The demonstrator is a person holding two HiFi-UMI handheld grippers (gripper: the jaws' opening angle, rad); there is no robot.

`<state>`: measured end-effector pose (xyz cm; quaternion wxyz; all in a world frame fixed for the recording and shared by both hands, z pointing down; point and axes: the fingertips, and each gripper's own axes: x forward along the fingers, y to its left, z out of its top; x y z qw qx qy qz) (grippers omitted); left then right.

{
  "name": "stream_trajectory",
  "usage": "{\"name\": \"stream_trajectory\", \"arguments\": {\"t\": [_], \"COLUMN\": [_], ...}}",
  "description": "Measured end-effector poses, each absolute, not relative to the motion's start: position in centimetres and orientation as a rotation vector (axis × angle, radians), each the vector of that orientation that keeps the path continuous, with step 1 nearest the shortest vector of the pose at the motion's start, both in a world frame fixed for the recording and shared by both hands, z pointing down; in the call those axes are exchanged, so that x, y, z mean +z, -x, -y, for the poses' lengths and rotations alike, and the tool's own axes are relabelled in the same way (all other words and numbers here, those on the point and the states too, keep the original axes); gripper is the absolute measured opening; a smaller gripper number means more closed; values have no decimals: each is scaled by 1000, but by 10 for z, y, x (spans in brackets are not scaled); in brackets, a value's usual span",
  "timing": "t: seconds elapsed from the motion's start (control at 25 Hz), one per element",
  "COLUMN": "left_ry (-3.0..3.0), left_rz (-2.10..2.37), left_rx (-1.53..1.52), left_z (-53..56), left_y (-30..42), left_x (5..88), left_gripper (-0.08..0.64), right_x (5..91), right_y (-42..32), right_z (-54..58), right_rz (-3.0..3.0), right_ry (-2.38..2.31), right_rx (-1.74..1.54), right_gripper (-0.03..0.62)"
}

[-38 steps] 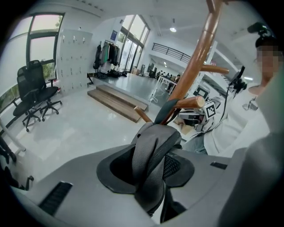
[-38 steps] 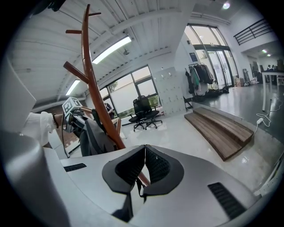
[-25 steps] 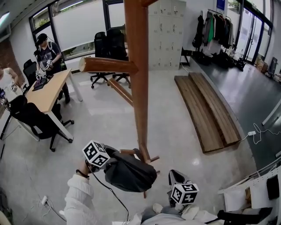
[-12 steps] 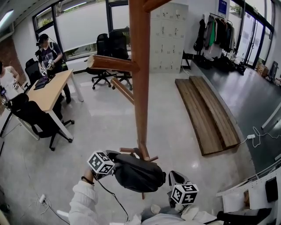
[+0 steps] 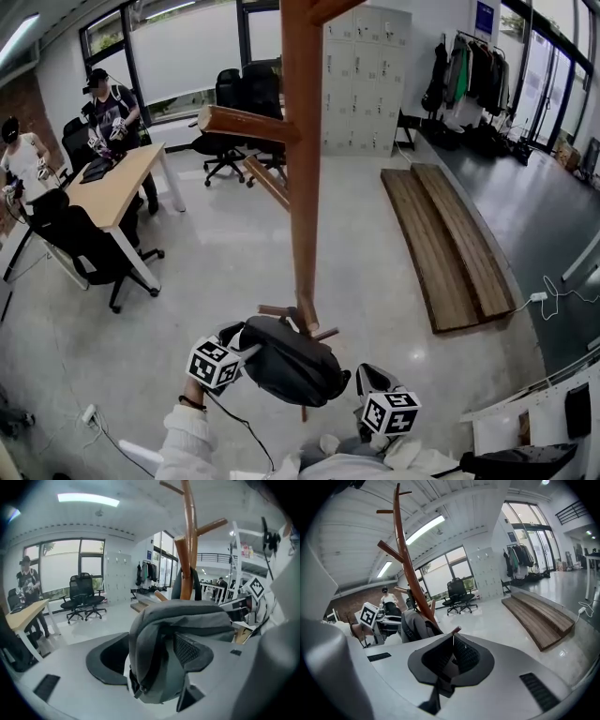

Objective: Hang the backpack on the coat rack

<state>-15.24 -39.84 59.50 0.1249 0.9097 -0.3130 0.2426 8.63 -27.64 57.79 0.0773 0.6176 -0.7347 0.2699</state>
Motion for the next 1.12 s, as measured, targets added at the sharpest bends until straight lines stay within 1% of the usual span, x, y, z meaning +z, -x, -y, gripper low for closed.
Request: {"name": "stream_trajectory", "arguments": {"t": [0.28,0.6,0.8,1.0,1.04,1.08,1.12], "left_ry": [-2564,-2606,-2521,-2313,-2280,-2249,-2221], "left_rz": [1096,1264,1379,1562,1594,1627,1661], "left_rx": [463,64,21,-117,-137,-145,-142], "left_z": [372,305,273,253,249,245,240], "left_y": [178,155,131,136,137,138,140], "left_x": [588,501,495,499,498,497,497], "left_gripper": [276,276,276,275,272,250,202], "right_x": [581,581,581,572,569,565,561], "right_y": [-78,-64,-47,-17,-11,-5,1], "right_z": [272,265,260,259,260,260,260], "right_rz": [2227,2279,2333,2404,2418,2432,2448], "right_ry": [-1809,-1735,-1656,-1557,-1537,-1518,-1501], "right_rx": [810,804,789,736,723,708,692], "right_gripper": [14,14,14,14,14,14,14]}}
